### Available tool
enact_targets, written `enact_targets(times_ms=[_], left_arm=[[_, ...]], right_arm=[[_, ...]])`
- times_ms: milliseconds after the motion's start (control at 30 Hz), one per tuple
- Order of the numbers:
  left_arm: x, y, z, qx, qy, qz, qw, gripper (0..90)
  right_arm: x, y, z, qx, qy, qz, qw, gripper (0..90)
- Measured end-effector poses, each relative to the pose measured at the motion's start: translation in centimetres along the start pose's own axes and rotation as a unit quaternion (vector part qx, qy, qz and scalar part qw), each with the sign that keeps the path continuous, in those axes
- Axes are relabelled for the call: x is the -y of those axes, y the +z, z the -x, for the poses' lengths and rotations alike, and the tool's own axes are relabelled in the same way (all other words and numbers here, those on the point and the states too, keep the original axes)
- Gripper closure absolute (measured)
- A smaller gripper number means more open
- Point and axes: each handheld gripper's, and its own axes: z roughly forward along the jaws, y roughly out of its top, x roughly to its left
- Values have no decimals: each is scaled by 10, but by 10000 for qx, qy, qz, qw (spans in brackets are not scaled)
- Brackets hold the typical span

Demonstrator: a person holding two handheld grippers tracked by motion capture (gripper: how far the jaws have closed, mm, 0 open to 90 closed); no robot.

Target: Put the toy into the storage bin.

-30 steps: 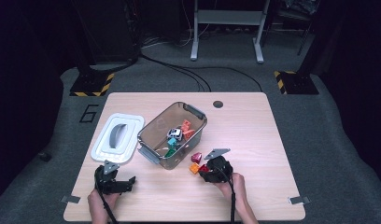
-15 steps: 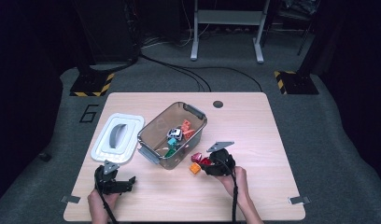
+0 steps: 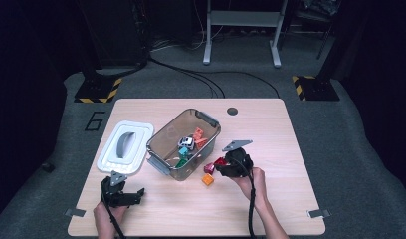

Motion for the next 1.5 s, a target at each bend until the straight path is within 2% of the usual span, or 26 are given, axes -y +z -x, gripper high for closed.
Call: enact_targets(times_ms=[267, 533, 567, 600, 633, 700, 733, 767, 833, 900, 933, 1033, 1267, 1500], left_arm=[[0, 0, 0, 17, -3, 2, 10000, 1], [0, 0, 0, 19, 2, -21, 10000, 1], [0, 0, 0, 19, 4, -22, 10000, 1], [0, 0, 0, 13, -6, 6, 10000, 1], [0, 0, 0, 1, -3, 0, 10000, 1], [0, 0, 0, 20, 1, -19, 10000, 1], [0, 0, 0, 12, -5, 5, 10000, 1], [0, 0, 0, 19, 0, -19, 10000, 1], [0, 0, 0, 20, 4, -19, 10000, 1], [0, 0, 0, 21, 1, -19, 10000, 1], [0, 0, 0, 19, -3, -2, 10000, 1], [0, 0, 0, 20, 1, -19, 10000, 1], [0, 0, 0, 21, 2, -19, 10000, 1], [0, 0, 0, 3, -5, 18, 10000, 1]], right_arm=[[-17, -13, 13, 146, 31, 89, 9998, 587], [-32, -21, 19, 250, 51, 187, 9995, 587], [-34, -23, 21, 265, -9, 189, 9995, 587], [-37, -24, 20, 281, 49, 220, 9993, 587], [-40, -26, 23, 297, -41, 242, 9993, 587], [-44, -28, 24, 328, -40, 272, 9991, 587], [-46, -29, 24, 338, 40, 264, 9991, 587], [-49, -29, 26, 348, -2, 297, 9990, 587], [-55, -31, 27, 363, 63, 307, 9989, 587], [-57, -32, 27, 368, 42, 321, 9988, 587], [-62, -32, 30, 347, -44, 350, 9988, 587], [-66, -32, 29, 344, 36, 346, 9988, 587], [-82, -29, 26, 265, -116, 357, 9989, 587], [-97, -16, 12, 151, -255, 272, 9992, 587]])
